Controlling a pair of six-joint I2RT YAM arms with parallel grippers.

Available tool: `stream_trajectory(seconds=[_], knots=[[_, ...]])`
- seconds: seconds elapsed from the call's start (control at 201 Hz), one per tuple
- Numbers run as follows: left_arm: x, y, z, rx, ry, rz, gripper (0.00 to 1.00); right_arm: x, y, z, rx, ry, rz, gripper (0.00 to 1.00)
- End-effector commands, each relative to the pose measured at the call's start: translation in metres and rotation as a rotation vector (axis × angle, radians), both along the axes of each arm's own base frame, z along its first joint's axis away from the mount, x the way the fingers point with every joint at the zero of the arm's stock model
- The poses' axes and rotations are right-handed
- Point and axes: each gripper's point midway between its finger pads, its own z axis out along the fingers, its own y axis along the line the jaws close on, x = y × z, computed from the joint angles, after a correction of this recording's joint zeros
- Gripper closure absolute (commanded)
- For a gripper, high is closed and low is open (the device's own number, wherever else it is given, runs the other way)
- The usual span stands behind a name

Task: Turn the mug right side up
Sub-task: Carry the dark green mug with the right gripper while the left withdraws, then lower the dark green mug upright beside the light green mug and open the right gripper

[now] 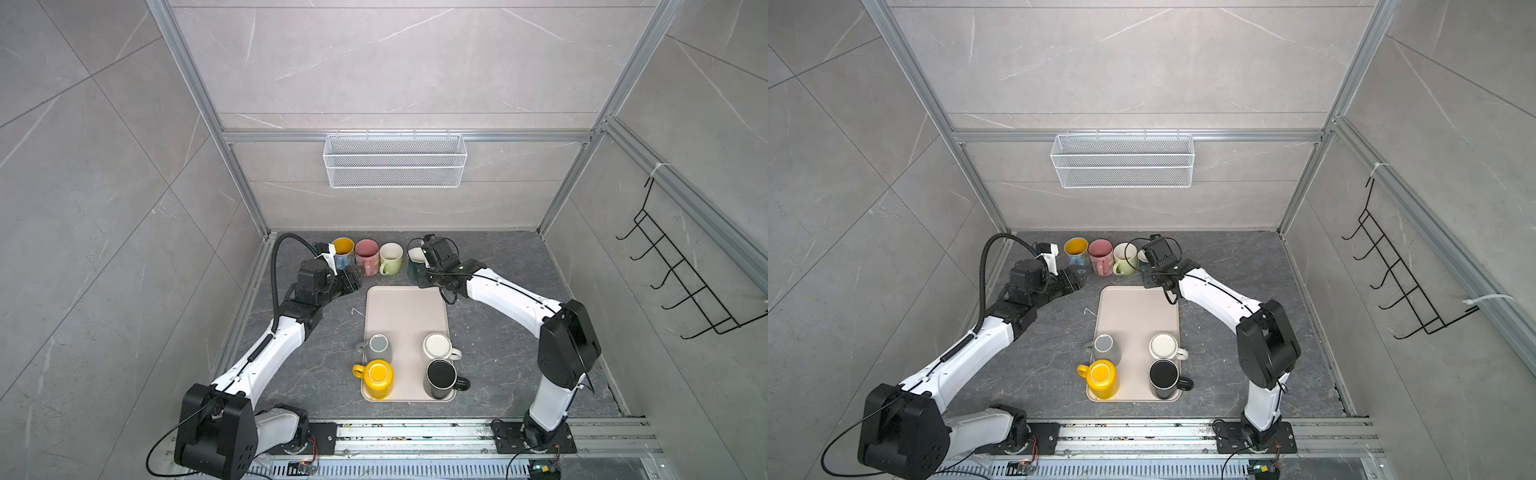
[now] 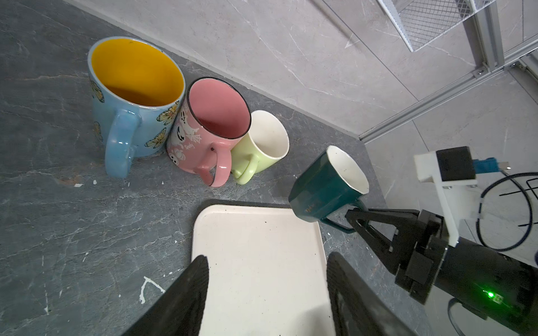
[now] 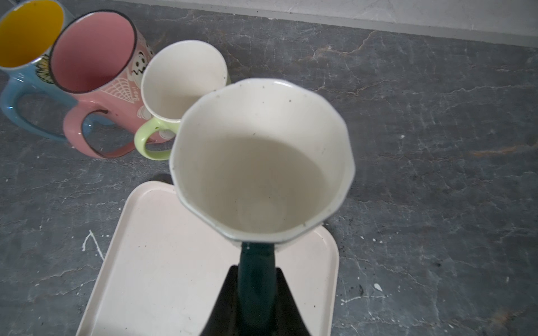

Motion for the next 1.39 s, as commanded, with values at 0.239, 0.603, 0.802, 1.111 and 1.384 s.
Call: stream_trajectory(seconds=[0.239, 0.603, 0.802, 1.111, 1.384], knots=[[0.004, 0.0, 0.019, -0.063, -0.055, -0.013, 0.34, 0.047, 0.015, 0.035, 0.077, -0.179, -0.093, 1.0], [0.0, 0.009, 0.018, -0.043, -0.06, 0.012, 0.34, 0.064, 0.019, 0.015, 0.067, -0.18, -0.138, 1.0], [-0.001, 0.014, 0.015, -0.039, -0.054, 0.027, 0.34, 0.069, 0.02, 0.004, 0.064, -0.175, -0.152, 1.0], [-0.003, 0.022, 0.013, -0.029, -0.051, 0.058, 0.34, 0.075, 0.02, -0.007, 0.057, -0.172, -0.176, 1.0], [-0.004, 0.026, 0.011, -0.019, -0.047, 0.073, 0.34, 0.074, 0.018, -0.021, 0.045, -0.151, -0.189, 1.0]])
